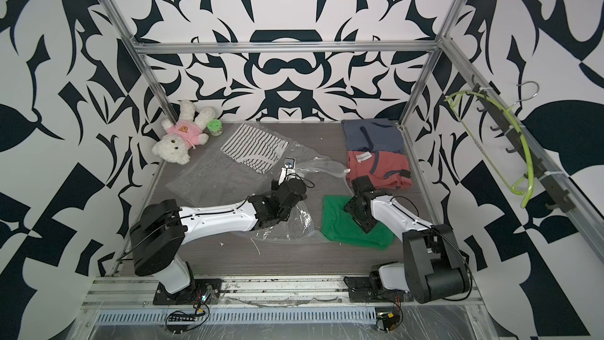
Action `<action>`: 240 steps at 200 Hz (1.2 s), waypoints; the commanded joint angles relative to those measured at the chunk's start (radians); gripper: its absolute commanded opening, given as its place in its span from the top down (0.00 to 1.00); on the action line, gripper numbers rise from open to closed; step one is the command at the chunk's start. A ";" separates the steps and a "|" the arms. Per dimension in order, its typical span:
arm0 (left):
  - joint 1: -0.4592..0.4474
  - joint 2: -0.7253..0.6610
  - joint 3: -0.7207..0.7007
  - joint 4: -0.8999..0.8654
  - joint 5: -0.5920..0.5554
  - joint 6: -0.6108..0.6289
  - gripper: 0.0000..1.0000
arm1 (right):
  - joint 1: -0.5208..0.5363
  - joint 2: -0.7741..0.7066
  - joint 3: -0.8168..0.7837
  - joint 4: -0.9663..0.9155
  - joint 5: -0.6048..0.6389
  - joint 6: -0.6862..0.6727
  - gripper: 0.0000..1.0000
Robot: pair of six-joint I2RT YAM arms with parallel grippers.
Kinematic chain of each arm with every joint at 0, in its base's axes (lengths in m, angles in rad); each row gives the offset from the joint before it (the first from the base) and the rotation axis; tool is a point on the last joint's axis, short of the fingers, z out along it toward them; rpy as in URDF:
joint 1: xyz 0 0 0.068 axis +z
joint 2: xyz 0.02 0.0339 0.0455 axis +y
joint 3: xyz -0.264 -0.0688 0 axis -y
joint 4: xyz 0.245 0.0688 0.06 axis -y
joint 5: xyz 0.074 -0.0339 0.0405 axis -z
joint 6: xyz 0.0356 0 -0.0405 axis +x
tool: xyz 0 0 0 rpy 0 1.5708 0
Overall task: Take the tank top out of the vacuum bag
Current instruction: Adjust the tank top at the center of the board.
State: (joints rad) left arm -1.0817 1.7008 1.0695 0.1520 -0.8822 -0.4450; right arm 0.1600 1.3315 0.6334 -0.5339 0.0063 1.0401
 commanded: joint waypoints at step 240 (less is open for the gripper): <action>0.009 -0.035 0.006 -0.024 -0.057 -0.042 0.90 | -0.068 -0.123 0.015 -0.113 0.083 -0.085 0.17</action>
State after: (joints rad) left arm -1.0790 1.6802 1.0672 0.1398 -0.9062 -0.4644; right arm 0.0772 1.1358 0.6216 -0.6075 0.0334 0.9081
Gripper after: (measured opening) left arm 0.099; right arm 0.814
